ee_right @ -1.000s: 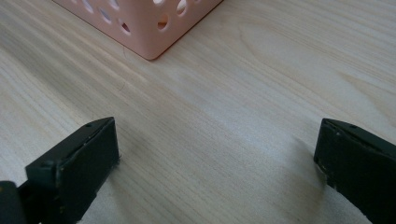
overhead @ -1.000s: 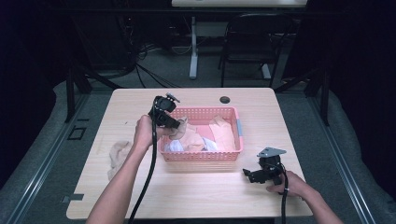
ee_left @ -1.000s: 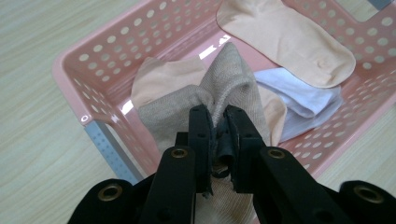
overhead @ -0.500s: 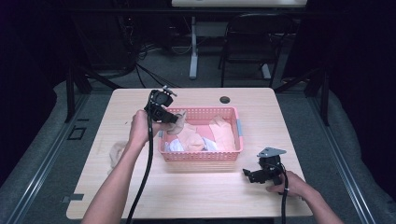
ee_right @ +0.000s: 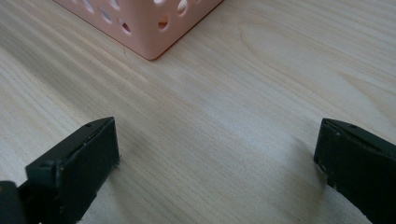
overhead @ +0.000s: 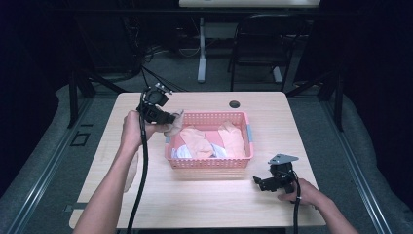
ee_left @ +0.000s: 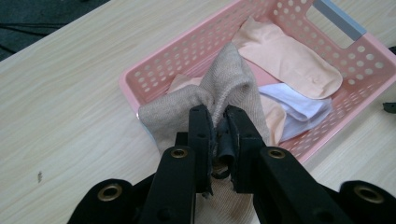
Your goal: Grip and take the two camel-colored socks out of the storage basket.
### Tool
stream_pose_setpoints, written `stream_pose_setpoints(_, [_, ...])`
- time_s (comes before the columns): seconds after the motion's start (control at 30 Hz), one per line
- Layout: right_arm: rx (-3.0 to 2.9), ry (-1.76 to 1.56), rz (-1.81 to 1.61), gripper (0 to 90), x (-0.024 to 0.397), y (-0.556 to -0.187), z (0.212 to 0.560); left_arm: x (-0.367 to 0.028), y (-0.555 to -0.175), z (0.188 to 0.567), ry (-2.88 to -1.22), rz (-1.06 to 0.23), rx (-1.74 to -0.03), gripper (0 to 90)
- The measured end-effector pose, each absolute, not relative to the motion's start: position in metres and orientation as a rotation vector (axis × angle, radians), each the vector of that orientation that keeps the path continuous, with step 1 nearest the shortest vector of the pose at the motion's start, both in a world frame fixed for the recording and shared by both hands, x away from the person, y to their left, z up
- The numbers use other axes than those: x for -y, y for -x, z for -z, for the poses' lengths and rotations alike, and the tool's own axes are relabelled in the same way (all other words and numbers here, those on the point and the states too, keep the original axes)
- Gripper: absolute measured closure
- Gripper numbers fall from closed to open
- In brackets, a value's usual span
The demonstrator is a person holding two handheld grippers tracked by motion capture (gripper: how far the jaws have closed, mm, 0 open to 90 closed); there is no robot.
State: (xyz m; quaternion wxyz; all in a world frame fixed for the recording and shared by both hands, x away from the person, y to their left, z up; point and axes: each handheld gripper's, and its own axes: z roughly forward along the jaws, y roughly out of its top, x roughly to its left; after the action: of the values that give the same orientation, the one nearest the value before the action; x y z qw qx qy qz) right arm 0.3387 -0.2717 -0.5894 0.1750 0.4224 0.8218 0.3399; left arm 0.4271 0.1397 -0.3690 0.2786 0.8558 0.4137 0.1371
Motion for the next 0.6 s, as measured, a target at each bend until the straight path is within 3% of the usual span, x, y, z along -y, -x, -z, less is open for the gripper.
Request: stream_pose_setpoints(0.6, [-2.332,-1.194,-0.964,0.0,0.272,-0.339,0.589,-0.195,-0.412,0.358,-2.257,-0.414,-1.22,81.3])
